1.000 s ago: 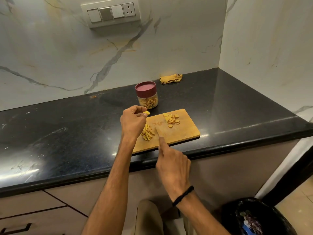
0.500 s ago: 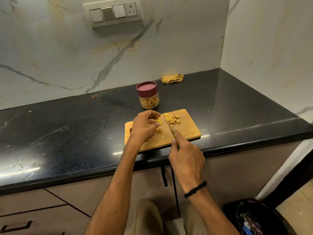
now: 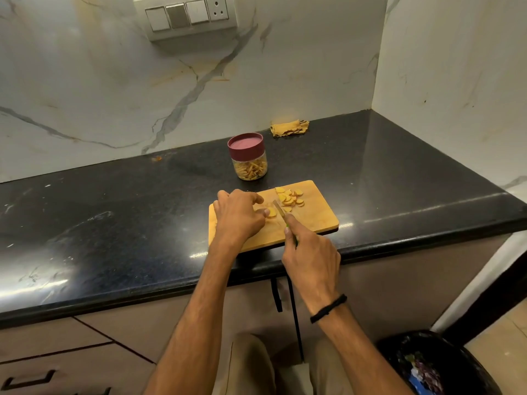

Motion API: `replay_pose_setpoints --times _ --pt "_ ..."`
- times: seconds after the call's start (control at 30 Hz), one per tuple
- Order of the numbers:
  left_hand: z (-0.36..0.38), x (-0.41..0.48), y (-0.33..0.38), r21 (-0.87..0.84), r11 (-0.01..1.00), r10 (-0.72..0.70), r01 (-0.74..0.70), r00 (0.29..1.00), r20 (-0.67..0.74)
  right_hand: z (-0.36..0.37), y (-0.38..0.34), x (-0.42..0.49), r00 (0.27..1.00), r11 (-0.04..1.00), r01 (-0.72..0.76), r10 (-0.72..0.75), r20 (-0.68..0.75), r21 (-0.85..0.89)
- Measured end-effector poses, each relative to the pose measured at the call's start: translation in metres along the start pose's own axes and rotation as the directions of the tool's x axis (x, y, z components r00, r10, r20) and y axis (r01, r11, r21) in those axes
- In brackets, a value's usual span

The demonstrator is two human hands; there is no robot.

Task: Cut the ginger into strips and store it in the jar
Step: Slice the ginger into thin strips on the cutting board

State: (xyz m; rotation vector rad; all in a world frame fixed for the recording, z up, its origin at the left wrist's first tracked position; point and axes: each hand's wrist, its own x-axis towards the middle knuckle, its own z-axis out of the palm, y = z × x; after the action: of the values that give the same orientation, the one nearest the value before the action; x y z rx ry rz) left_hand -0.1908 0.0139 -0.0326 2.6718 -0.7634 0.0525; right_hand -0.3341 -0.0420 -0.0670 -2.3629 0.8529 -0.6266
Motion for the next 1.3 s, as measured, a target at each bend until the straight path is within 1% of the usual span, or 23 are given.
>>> replay_pose_setpoints --times 0.2,0.33,0.6,0.83,1.0,1.07,1.2,1.3 --pt "0.004 -0.001 0.008 0.049 0.999 0.000 0.000 1.000 0.008 -0.003 -0.004 0.002 1.000 0.999 0.022 -0.021 0.021 -0.049" --pt "0.005 -0.001 0.008 0.037 0.999 0.003 -0.004 1.000 0.007 -0.003 -0.004 0.001 0.999 0.994 0.044 -0.041 0.034 -0.095" --pt "0.006 -0.002 0.007 0.026 0.999 0.023 -0.023 1.000 -0.002 -0.004 -0.008 0.003 0.997 0.992 0.048 -0.040 0.064 -0.119" --pt "0.006 -0.006 0.013 0.156 0.987 0.051 -0.041 0.997 -0.063 -0.008 -0.016 0.003 0.990 0.984 0.023 0.002 0.138 -0.179" --pt "0.005 -0.008 0.016 0.203 0.979 0.045 -0.032 0.997 -0.056 -0.014 -0.015 -0.017 0.991 0.969 0.014 0.019 0.129 -0.248" --pt "0.004 -0.008 0.015 0.194 0.981 0.040 -0.032 0.998 -0.038 -0.017 -0.009 -0.025 0.993 0.972 -0.012 0.039 0.114 -0.234" --pt "0.003 -0.007 0.013 0.159 0.987 0.037 -0.034 0.999 -0.016 -0.024 -0.001 -0.027 0.995 0.989 -0.064 0.074 0.072 -0.135" --pt "0.001 -0.006 0.011 0.125 0.992 0.034 -0.033 0.999 -0.009 -0.025 0.001 -0.021 0.994 0.995 -0.086 0.089 0.067 -0.047"
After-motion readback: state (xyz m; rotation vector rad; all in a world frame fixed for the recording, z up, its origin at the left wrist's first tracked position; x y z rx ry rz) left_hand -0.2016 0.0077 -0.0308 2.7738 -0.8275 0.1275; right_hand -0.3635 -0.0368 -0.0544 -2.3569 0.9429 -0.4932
